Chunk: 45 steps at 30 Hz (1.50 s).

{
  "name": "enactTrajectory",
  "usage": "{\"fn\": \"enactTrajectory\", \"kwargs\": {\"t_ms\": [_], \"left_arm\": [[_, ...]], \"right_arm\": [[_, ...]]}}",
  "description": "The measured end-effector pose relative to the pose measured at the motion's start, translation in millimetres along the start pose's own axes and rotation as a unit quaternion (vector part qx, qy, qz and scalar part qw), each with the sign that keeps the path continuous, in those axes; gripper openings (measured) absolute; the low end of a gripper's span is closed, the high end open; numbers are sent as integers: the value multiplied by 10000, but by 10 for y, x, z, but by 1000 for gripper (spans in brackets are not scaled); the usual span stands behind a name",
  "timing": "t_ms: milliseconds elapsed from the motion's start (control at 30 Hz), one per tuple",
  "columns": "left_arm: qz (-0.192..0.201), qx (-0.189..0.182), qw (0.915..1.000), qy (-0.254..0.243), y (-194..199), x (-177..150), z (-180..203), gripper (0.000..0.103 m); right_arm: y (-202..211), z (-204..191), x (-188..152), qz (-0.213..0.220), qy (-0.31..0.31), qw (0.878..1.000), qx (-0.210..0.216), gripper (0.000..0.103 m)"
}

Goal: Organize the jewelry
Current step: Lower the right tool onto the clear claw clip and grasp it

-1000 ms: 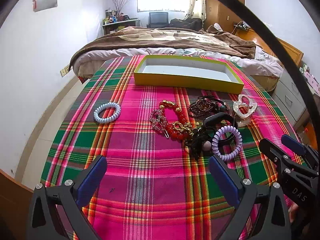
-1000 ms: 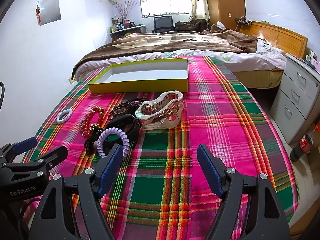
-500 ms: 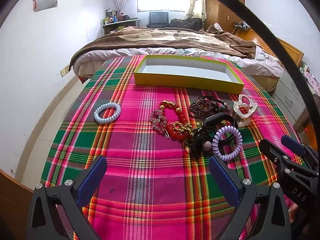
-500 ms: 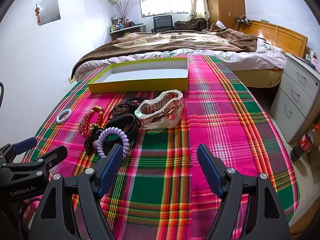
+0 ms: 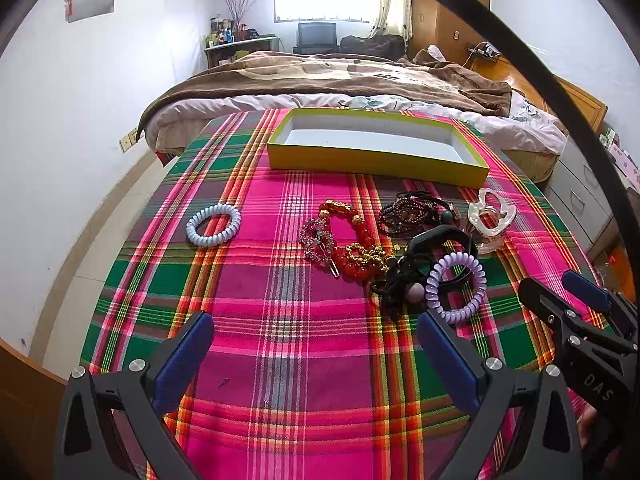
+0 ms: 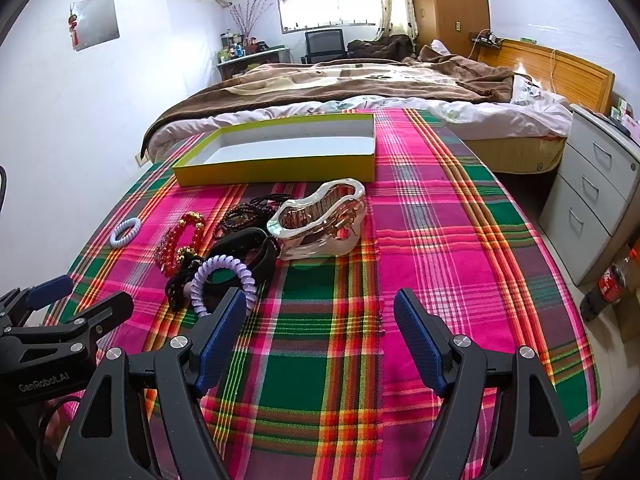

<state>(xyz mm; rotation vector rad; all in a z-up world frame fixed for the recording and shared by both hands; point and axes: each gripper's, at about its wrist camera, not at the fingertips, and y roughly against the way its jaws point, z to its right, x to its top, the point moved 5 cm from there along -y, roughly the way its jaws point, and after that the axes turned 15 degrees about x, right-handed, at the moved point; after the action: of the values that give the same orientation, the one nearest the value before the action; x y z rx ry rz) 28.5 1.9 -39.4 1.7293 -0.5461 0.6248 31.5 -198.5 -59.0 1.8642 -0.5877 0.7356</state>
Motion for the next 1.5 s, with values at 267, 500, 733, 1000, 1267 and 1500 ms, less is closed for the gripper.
{"fn": "enactTrajectory", "kwargs": {"t_ms": [267,500,733,1000,1267,1500], "left_arm": [[-141,-293,9994,71,-102,19,-46,102],[-139,-362,9992,120,-264,55,-268,102],[-366,-341,9979,402,-448,108,-516,102],[-553,-25,9966,615,-655,139,-800,102],[-821,61,9943,673,-843,105,-905,102],[-878,108,9942,618,-916,134,-885,102]], "right_arm": [[-2,189,62,33,-173,9998,-101,76],[13,578,327,266,-686,9969,-273,76],[-213,524,530,179,-756,9970,66,76],[-463,482,530,-110,-729,9973,-52,76],[-539,526,529,-167,-838,9963,-75,55],[-539,435,564,-183,-734,9971,76,21]]}}
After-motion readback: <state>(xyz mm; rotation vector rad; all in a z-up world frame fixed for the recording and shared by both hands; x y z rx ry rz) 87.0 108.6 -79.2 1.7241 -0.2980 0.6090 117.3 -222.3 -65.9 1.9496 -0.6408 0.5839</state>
